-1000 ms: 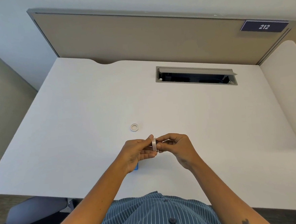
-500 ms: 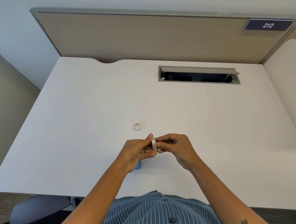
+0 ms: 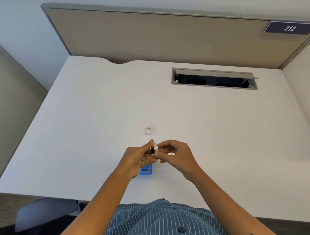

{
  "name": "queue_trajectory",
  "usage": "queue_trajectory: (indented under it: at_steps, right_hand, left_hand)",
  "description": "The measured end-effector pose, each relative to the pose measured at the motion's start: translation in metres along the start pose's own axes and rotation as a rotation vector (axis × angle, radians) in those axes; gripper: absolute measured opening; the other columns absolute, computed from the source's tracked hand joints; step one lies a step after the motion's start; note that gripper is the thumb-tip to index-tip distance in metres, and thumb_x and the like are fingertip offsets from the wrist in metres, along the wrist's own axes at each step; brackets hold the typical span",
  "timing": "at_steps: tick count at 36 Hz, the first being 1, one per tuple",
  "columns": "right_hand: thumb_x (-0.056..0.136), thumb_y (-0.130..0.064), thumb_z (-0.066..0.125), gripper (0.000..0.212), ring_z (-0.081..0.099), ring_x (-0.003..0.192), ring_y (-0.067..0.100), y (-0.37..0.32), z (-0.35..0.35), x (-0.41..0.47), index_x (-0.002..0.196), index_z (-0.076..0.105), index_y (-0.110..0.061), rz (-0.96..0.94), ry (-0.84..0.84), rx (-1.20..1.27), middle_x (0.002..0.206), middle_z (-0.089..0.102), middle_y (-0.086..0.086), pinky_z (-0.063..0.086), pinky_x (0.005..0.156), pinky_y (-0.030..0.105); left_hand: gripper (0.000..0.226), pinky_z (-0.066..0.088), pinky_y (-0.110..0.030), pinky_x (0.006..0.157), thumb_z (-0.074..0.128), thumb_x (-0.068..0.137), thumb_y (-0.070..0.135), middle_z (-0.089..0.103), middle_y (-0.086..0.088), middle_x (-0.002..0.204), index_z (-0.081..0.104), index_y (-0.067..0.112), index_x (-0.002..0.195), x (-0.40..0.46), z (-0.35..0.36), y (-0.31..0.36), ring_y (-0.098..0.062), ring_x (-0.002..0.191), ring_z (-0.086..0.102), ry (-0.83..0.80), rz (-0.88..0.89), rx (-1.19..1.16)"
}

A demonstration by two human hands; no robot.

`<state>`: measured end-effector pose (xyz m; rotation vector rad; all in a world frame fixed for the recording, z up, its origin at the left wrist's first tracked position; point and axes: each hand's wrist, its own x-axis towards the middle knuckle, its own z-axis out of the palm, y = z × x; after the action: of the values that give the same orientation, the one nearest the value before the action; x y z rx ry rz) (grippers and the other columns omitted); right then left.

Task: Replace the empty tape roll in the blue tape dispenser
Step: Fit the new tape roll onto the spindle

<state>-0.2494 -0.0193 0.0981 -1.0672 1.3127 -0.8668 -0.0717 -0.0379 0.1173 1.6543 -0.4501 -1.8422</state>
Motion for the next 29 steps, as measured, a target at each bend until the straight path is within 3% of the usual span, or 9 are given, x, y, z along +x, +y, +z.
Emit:
queue_trajectory:
  at_steps: [9, 14, 20, 25, 29]
  right_hand:
    - [0.086, -0.018, 0.087, 0.013, 0.078, 0.078, 0.024, 0.004, 0.025, 0.004, 0.096, 0.081, -0.013, -0.034, 0.089, -0.129, 0.083, 0.080, 0.005, 0.067, 0.068, 0.049]
    - [0.085, -0.018, 0.087, 0.012, 0.077, 0.079, 0.024, 0.007, 0.035, 0.006, 0.094, 0.081, -0.014, -0.006, 0.113, -0.145, 0.082, 0.079, 0.006, 0.067, 0.068, 0.051]
    - [0.084, -0.019, 0.089, 0.014, 0.078, 0.082, 0.023, 0.006, 0.046, 0.005, 0.094, 0.081, -0.016, 0.027, 0.122, -0.123, 0.083, 0.080, 0.004, 0.067, 0.071, 0.048]
    - [0.085, -0.018, 0.088, 0.014, 0.079, 0.082, 0.022, 0.004, 0.050, 0.004, 0.097, 0.081, -0.015, 0.041, 0.125, -0.114, 0.085, 0.081, 0.005, 0.068, 0.072, 0.047]
    - [0.088, -0.018, 0.086, 0.013, 0.079, 0.083, 0.021, 0.002, 0.052, 0.002, 0.098, 0.080, -0.014, 0.047, 0.145, -0.100, 0.086, 0.081, 0.004, 0.068, 0.072, 0.047]
  left_hand:
    - [0.042, 0.066, -0.039, 0.081, 0.072, 0.097, 0.036, 0.080, -0.023, 0.093, 0.074, -0.005, 0.106, 0.005, -0.022, -0.006, -0.035, 0.087, 0.081, 0.010, -0.005, 0.037]
    - [0.030, 0.067, -0.039, 0.081, 0.069, 0.100, 0.022, 0.080, -0.021, 0.095, 0.074, -0.005, 0.112, 0.009, -0.037, -0.010, -0.032, 0.089, 0.081, 0.000, 0.016, 0.037]
    - [0.028, 0.066, -0.039, 0.081, 0.071, 0.099, 0.021, 0.081, -0.021, 0.096, 0.074, -0.003, 0.112, 0.012, -0.046, -0.013, -0.032, 0.090, 0.081, -0.009, 0.049, 0.023]
    - [0.025, 0.062, -0.049, 0.094, 0.062, 0.104, 0.017, 0.080, -0.016, 0.107, 0.072, 0.004, 0.123, 0.014, -0.049, -0.017, -0.033, 0.096, 0.080, -0.063, 0.094, 0.029]
    - [0.026, 0.062, -0.049, 0.096, 0.060, 0.105, 0.020, 0.080, -0.014, 0.111, 0.073, 0.008, 0.124, 0.012, -0.048, -0.018, -0.031, 0.099, 0.079, -0.078, 0.126, 0.047]
